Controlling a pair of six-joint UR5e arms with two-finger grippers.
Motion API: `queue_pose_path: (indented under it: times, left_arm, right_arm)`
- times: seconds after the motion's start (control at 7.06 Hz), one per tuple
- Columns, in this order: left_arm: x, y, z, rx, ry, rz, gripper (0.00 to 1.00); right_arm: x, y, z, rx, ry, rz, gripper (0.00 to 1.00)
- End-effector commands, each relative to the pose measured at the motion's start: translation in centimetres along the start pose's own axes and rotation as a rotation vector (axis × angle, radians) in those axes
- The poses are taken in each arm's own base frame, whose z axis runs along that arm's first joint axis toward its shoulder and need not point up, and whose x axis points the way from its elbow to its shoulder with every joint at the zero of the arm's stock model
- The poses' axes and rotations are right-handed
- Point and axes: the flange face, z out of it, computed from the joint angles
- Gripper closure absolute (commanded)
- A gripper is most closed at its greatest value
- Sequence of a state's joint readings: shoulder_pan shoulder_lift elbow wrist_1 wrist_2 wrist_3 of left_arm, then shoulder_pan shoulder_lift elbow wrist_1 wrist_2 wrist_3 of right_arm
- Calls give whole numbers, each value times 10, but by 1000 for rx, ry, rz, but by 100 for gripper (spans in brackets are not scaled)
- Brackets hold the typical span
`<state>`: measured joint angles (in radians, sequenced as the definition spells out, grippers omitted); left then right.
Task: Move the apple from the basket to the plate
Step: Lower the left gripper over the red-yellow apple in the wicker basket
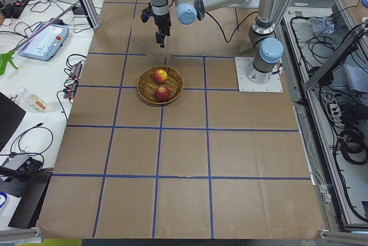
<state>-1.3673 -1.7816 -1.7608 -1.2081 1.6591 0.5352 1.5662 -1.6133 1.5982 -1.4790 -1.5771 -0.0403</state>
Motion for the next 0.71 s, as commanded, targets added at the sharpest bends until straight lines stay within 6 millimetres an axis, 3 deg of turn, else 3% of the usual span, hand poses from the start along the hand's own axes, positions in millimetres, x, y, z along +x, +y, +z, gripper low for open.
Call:
queue_pose_path:
  times: [0.0, 0.28, 0.57]
  left_arm:
    - [-44, -9, 60, 16, -2, 33, 1]
    - [-47, -17, 85, 7, 5, 44, 1]
    - [-49, -21, 104, -14, 14, 44, 1]
  right_arm:
    - [0, 0, 1, -5, 1, -4, 0]
    - [1, 3, 22, -42, 7, -11, 0]
    - [1, 2, 16, -10, 9, -6, 0]
